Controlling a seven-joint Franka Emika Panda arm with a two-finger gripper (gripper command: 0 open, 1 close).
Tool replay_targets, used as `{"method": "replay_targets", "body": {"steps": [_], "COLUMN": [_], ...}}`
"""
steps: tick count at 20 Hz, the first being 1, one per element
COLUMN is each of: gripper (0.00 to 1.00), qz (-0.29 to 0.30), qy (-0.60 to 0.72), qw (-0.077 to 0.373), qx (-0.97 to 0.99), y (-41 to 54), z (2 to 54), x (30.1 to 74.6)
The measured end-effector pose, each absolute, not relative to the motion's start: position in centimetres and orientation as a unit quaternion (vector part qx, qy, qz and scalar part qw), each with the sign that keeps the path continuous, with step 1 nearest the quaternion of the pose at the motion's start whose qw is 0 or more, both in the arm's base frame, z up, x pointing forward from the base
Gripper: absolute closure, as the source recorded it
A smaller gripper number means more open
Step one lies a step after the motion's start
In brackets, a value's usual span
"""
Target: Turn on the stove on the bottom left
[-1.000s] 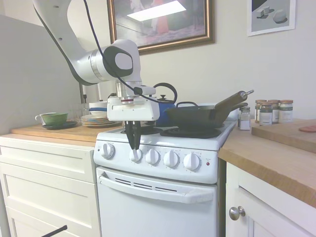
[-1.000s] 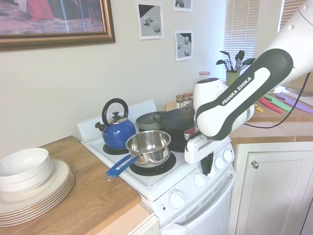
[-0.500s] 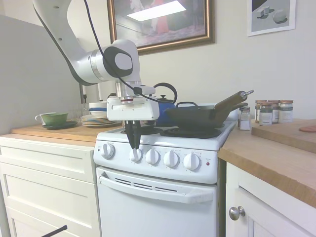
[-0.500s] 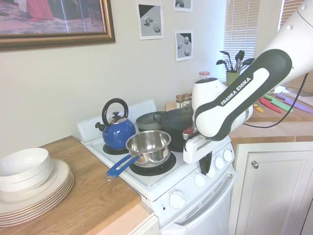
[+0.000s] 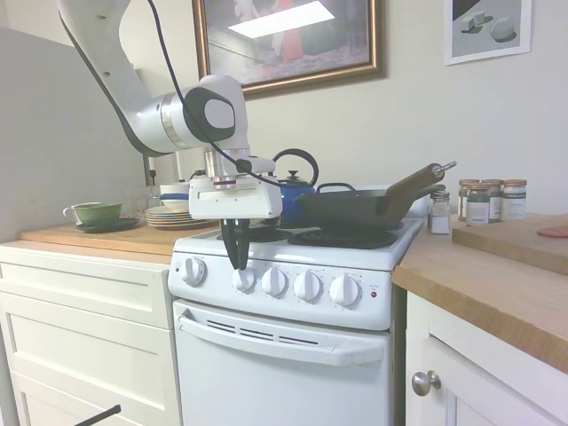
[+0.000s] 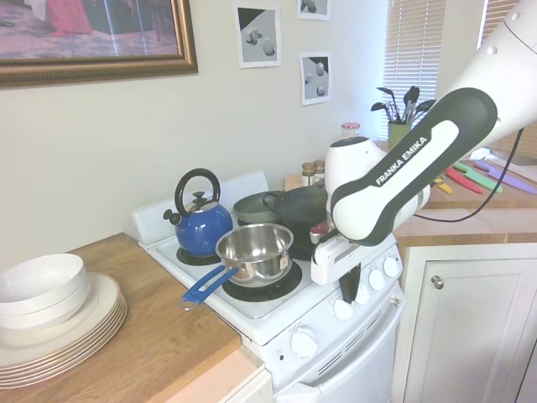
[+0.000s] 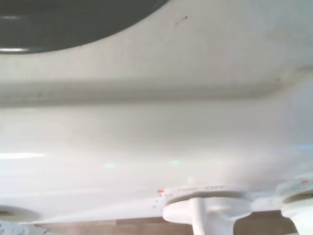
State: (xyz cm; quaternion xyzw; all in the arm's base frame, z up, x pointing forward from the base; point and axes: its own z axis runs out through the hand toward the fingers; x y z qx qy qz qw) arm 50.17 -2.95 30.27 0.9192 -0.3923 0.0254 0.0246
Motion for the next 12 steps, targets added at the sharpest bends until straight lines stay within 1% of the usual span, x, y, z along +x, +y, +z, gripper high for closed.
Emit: {"method": "replay_targets", "body": {"steps": [12], "gripper": [1.00], "qz": [0.018], "qy": [-0.386], "qw": [0.028], "qx": [0.922], "y": [-1.3], "z": [29.0], "x": [50.9]}}
